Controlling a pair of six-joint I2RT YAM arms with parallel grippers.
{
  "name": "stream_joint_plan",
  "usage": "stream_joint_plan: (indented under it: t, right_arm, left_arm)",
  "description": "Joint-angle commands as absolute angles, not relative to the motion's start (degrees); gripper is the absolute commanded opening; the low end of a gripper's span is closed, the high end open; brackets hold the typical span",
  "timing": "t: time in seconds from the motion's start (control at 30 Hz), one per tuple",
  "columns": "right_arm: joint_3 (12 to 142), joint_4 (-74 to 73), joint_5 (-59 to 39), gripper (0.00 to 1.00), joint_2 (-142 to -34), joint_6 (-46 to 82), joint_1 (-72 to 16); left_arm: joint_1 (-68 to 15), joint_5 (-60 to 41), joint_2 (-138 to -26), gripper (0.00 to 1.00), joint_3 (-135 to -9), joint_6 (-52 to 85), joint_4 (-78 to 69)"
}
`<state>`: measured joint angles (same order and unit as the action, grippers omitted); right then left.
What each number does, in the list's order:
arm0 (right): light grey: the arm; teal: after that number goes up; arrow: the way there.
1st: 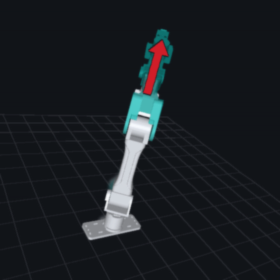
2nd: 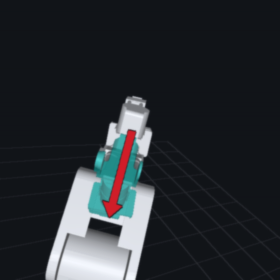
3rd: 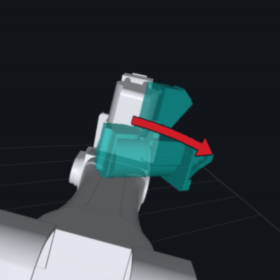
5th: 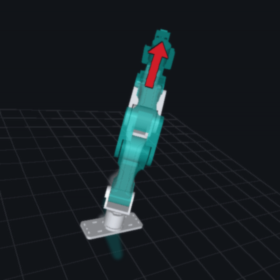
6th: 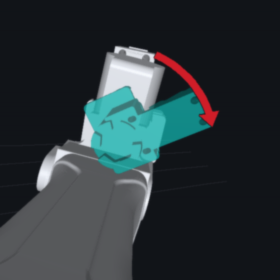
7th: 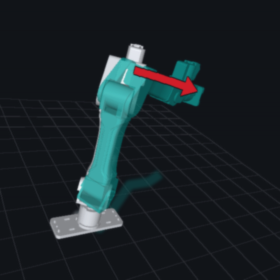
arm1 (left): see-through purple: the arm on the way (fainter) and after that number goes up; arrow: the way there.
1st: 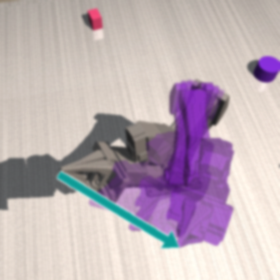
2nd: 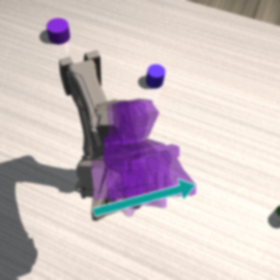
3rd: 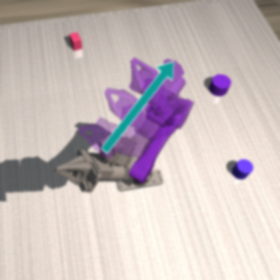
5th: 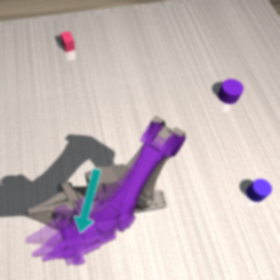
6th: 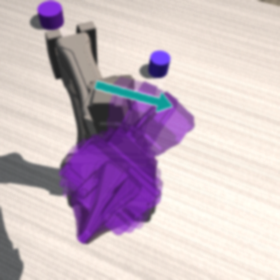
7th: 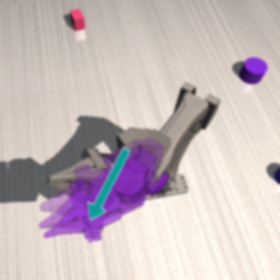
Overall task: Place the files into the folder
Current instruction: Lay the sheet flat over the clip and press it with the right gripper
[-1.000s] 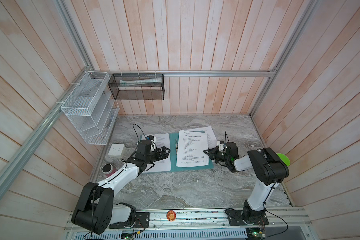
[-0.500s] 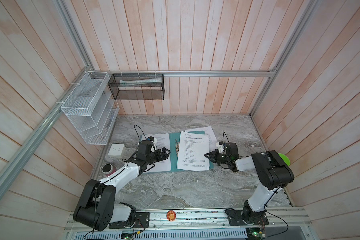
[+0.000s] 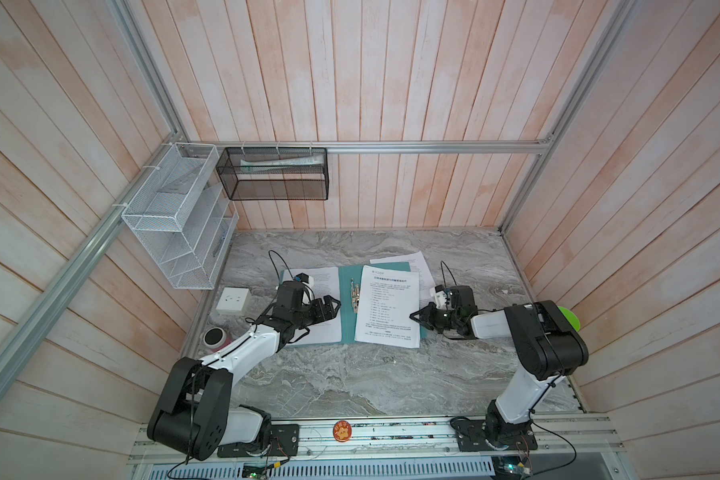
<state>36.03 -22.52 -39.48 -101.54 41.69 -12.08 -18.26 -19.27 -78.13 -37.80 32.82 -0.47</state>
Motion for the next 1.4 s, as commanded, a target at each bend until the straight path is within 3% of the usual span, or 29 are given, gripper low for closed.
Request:
stream_joint_plan:
  t: [0.0,0.73,1.17,1.37]
  right_arm:
    - [37.38,-18.30,-37.91,0.00,-101.18,38.46,-11.69]
    - [42.69,-10.62,-37.95,0.00,-104.91,30.97,-10.99]
    - [54.98,5.48,-39.25,0.00,-107.60,12.65,-12.24]
    - [57.62,7.70,-37.20,0.00,-107.87,10.10,-12.33]
  left_arm:
    - [-18.04,-19.72,-78.66,0.91,-37.25,33.22,-1.41]
    - [-18.02,-19.75,-79.42,0.90,-37.08,33.49,-1.77]
    - [-18.02,-20.19,-80.54,0.90,-37.09,32.74,-1.72]
    - [-18.11,-20.88,-81.41,0.90,-36.76,32.98,-2.55]
